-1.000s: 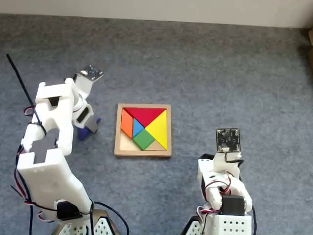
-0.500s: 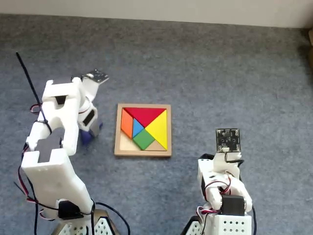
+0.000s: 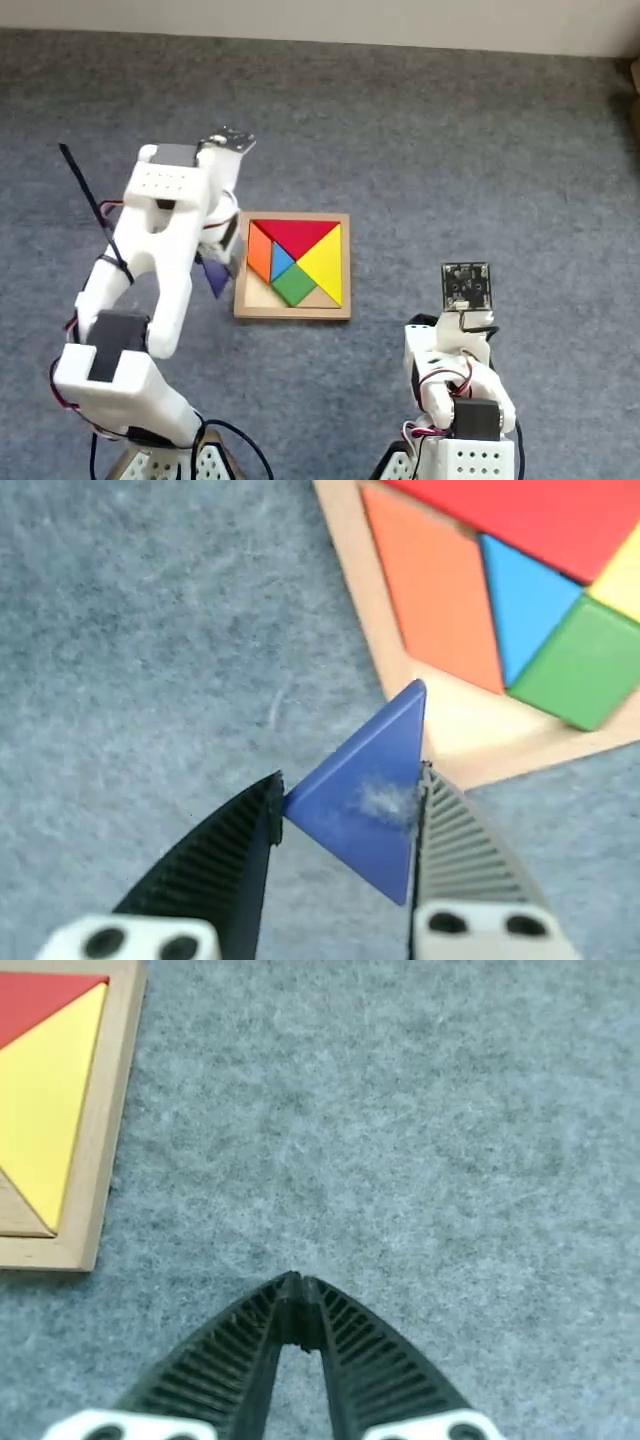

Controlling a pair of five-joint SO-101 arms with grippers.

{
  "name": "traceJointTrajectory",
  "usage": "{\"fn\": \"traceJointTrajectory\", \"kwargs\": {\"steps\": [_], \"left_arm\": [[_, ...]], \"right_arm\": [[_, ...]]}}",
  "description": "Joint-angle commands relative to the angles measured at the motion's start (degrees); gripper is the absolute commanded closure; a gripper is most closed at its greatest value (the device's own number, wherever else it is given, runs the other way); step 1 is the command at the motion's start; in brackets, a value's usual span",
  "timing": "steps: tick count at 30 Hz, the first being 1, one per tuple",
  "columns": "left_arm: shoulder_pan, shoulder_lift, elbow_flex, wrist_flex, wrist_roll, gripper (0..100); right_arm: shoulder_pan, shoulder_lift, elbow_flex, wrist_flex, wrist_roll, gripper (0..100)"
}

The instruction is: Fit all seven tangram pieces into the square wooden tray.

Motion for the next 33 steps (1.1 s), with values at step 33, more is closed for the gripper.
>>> {"fn": "traceJointTrajectory", "kwargs": {"steps": [33], "left_arm": [[13.85, -3.82, 4.35, 4.04, 71.03, 99]], "right_arm": [[0.75, -0.48, 8.48, -0.13, 0.09, 98.9]]}}
